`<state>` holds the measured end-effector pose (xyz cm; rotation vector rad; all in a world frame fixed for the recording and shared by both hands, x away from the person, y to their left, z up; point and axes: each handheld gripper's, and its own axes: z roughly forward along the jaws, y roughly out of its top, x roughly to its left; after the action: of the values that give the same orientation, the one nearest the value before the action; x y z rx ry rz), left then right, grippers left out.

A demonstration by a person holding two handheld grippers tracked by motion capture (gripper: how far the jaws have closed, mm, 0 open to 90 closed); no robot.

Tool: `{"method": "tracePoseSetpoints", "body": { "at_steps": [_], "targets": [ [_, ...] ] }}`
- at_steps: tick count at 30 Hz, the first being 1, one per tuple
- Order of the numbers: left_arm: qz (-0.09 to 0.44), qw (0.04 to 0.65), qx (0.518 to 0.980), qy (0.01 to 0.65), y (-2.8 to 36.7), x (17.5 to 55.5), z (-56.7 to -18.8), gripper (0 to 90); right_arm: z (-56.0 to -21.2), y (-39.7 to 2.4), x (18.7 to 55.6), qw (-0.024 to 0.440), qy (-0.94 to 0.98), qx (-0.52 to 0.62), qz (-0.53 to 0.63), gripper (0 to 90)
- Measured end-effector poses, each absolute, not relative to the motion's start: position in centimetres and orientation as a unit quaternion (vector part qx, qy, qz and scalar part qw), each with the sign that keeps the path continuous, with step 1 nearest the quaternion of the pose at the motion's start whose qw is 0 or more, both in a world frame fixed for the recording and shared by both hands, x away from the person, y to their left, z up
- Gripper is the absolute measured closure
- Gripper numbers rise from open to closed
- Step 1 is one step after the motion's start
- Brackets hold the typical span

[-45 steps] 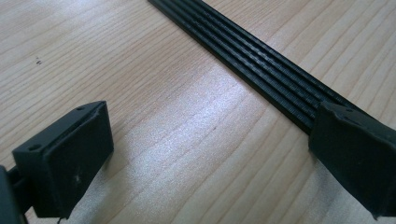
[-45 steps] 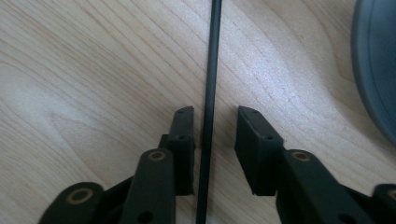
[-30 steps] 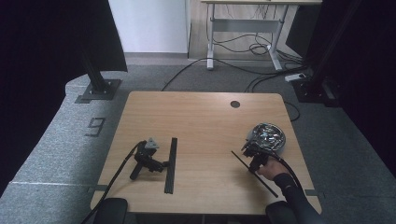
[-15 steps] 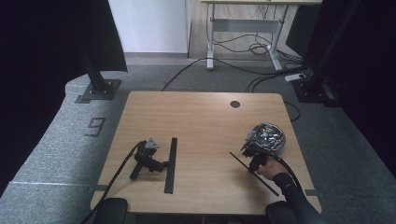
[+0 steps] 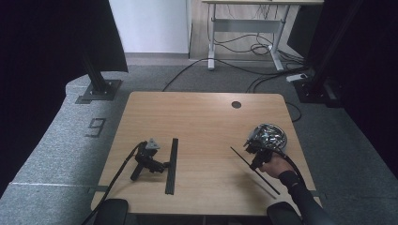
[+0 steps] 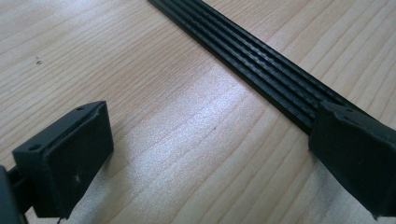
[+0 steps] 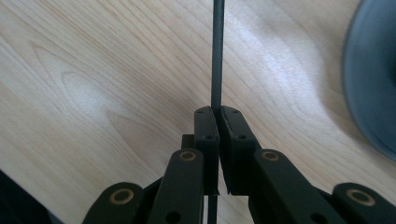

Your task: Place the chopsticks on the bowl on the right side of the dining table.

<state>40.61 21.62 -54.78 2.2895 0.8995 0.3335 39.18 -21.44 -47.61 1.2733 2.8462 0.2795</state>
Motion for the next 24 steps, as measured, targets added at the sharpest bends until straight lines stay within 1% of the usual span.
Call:
{"method": "tracePoseSetpoints", "body": {
  "at_steps": [11, 19, 24],
  "targets": [
    [0.128, 0.325, 0.872, 0.343, 21.6, 40.6, -54.8, 0.0, -44.7, -22.1, 39.5, 0.006, 0.905, 0.414, 0.098, 86.1],
    [0.128, 0.325, 0.872, 0.343, 21.6, 40.6, -54.8, 0.0, -42.3, -22.3, 40.0, 0.015, 0.905, 0.412, 0.105, 86.1],
    [0.128, 0.324, 0.872, 0.343, 21.6, 40.6, -54.8, 0.0, -41.7, -22.7, 40.5, 0.009, 0.9, 0.42, 0.114, 86.1]
  ]
}}
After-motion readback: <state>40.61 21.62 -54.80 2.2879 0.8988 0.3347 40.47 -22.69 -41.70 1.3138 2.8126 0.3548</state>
